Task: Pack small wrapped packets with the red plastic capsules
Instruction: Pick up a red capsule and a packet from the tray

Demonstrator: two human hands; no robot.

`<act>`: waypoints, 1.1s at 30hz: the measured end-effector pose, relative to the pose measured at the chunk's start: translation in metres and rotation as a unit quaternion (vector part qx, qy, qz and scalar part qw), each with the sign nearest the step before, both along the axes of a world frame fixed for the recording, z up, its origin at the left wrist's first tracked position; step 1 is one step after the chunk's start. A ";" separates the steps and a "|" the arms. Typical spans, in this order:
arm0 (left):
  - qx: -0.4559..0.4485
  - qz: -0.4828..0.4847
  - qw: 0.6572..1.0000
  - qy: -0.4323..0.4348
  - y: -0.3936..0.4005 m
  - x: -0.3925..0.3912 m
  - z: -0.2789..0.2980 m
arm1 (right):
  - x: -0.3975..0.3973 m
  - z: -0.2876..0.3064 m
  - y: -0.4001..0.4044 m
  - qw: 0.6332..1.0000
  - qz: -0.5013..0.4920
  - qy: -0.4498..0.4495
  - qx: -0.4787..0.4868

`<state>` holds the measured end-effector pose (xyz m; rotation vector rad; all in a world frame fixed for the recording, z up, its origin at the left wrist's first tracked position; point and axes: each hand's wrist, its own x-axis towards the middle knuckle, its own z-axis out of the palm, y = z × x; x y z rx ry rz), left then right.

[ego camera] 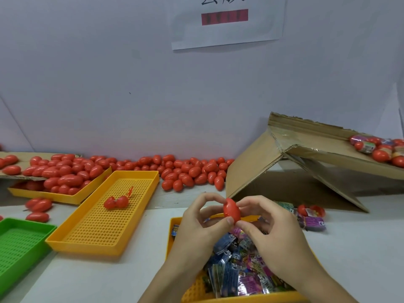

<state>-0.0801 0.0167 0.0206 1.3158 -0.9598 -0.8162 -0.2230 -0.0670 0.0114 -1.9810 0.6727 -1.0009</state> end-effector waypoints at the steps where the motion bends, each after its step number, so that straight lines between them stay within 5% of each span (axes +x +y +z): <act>1: -0.006 0.001 1.000 0.009 -0.001 -0.001 0.000 | 0.000 0.000 0.000 1.000 0.001 0.002 -0.003; 22: -0.019 0.092 0.981 0.169 -0.008 0.005 -0.009 | -0.005 -0.003 -0.008 0.995 -0.042 0.043 -0.074; 33: -0.033 0.109 0.966 0.234 -0.010 0.005 -0.005 | -0.009 -0.004 -0.008 0.953 0.066 0.226 -0.191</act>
